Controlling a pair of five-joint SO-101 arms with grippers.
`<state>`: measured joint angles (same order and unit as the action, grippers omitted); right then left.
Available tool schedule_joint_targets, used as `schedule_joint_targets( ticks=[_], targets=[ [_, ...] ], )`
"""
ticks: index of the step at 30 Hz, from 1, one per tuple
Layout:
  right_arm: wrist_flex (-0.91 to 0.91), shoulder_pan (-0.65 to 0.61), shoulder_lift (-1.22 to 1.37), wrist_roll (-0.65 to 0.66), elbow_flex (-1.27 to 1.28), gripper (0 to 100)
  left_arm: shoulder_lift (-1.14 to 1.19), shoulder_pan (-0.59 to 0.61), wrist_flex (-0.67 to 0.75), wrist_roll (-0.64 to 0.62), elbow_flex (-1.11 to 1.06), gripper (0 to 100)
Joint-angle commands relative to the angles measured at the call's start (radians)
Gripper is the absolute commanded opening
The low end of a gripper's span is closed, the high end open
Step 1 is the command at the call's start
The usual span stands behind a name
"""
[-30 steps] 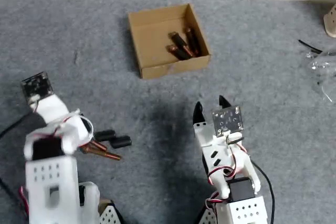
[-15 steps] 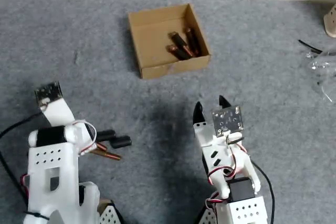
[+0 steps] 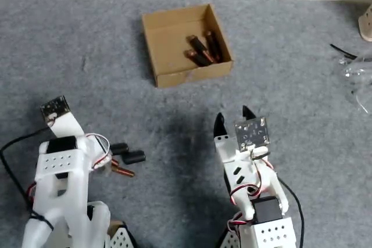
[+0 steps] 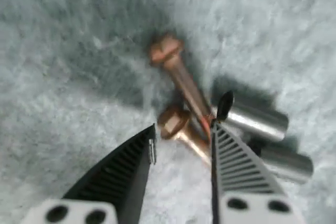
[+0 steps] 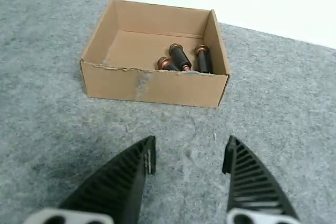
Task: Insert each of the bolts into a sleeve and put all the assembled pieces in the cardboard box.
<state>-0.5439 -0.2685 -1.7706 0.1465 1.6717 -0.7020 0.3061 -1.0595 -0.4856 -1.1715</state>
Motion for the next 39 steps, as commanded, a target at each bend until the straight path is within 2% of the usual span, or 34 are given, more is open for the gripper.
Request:
schedule_joint_targets(
  ticks=[1, 6, 17, 25, 33, 39],
  targets=[
    [-0.002, -0.008, -0.013, 0.002, 0.113, 19.6, 0.019, -0.016, 0.057, -0.035, 0.002, 17],
    [-0.002, -0.008, -0.013, 0.002, 0.113, 19.6, 0.016, -0.030, 0.060, -0.106, 0.010, 17],
    [-0.002, -0.008, -0.013, 0.002, 0.113, 19.6, -0.008, -0.077, 0.066, -0.153, -0.015, 17],
    [-0.002, -0.008, -0.013, 0.002, 0.113, 19.6, 0.125, -0.081, 0.293, -0.153, -0.071, 17],
    [-0.002, -0.008, -0.015, 0.002, 0.113, 19.6, 0.151, -0.081, 0.288, -0.153, -0.071, 17],
    [-0.001, -0.007, -0.015, 0.002, 0.113, 19.6, 0.154, -0.079, 0.164, -0.153, -0.031, 17]
  ],
)
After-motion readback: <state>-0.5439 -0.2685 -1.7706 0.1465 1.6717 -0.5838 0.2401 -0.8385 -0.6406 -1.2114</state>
